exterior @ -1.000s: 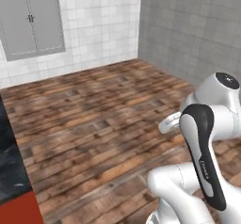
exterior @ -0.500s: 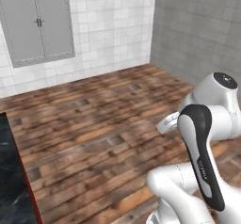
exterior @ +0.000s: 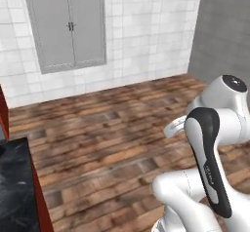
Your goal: Take the cheese, steak, and potato from the fridge and place them on the plate on the dining counter to create an appetizer plate.
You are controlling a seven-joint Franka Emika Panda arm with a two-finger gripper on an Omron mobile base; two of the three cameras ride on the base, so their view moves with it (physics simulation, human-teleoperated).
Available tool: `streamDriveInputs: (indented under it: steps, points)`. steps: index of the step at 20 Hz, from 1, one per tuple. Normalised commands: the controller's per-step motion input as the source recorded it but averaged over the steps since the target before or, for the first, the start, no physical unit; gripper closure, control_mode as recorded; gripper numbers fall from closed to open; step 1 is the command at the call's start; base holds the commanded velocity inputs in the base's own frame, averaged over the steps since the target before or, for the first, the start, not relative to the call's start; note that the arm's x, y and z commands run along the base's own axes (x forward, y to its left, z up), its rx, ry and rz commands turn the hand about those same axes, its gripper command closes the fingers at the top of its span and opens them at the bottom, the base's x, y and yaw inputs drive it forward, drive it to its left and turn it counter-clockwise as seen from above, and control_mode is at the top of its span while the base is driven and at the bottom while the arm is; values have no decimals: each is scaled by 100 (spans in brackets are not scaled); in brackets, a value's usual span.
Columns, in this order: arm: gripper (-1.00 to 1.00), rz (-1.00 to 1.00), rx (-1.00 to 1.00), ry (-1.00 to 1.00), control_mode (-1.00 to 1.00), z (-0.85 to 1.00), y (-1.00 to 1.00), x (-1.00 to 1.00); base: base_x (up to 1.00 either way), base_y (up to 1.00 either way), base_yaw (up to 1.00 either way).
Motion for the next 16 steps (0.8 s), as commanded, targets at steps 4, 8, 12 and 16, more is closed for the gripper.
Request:
streamDriveInputs:
  steps: [4,8,12,16]
  points:
    - [-100,0,0,0,100,0,0,0,100,0,57]
    - [-100,0,0,0,100,0,0,0,100,-10,62]
    - [-100,0,0,0,100,0,0,0,100,-29,62]
    - [-100,0,0,0,100,0,0,0,100,-34,67]
